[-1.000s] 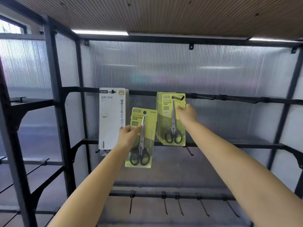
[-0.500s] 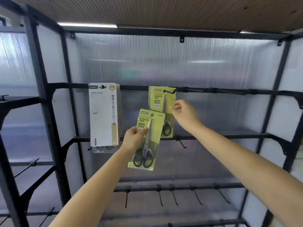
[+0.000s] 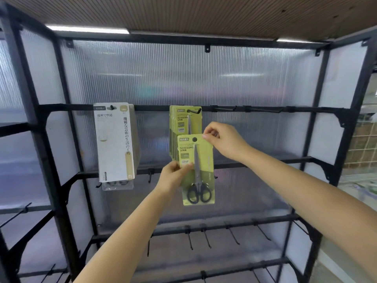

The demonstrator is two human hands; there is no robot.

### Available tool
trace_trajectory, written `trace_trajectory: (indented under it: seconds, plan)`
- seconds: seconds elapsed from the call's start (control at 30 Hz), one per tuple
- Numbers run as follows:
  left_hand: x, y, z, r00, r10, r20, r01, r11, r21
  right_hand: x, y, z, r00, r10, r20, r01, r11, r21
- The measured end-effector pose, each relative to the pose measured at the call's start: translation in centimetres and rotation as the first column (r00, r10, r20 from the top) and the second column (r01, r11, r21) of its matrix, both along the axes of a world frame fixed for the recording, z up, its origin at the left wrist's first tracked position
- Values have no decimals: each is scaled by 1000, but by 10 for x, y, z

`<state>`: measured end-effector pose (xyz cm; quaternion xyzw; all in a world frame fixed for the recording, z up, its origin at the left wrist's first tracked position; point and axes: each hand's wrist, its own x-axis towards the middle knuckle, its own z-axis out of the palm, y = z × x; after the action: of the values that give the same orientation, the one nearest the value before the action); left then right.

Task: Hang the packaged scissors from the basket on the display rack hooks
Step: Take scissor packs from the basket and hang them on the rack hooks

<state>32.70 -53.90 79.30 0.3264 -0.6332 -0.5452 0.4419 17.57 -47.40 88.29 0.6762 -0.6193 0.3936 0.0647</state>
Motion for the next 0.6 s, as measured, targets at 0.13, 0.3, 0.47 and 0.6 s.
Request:
trace_trajectory:
  seconds: [0.13, 0.3, 0.47, 0.6]
  plan:
    - [3, 6, -6, 998, -43, 49, 44, 999, -19, -2, 5, 17, 1000, 9, -19, -11, 998, -69]
    - [-1, 11, -3, 999, -29, 20, 29, 1000, -7, -4, 2, 33, 1000, -23, -1, 22, 990, -139]
    - [-1, 8, 7, 1000, 19, -9, -19, 999, -42, -3, -7, 45, 996, -70, 47, 77, 981, -181]
    - [0, 1, 15, 998, 46, -43, -49, 995, -87, -1, -15, 51, 991, -97, 93, 114, 973, -198]
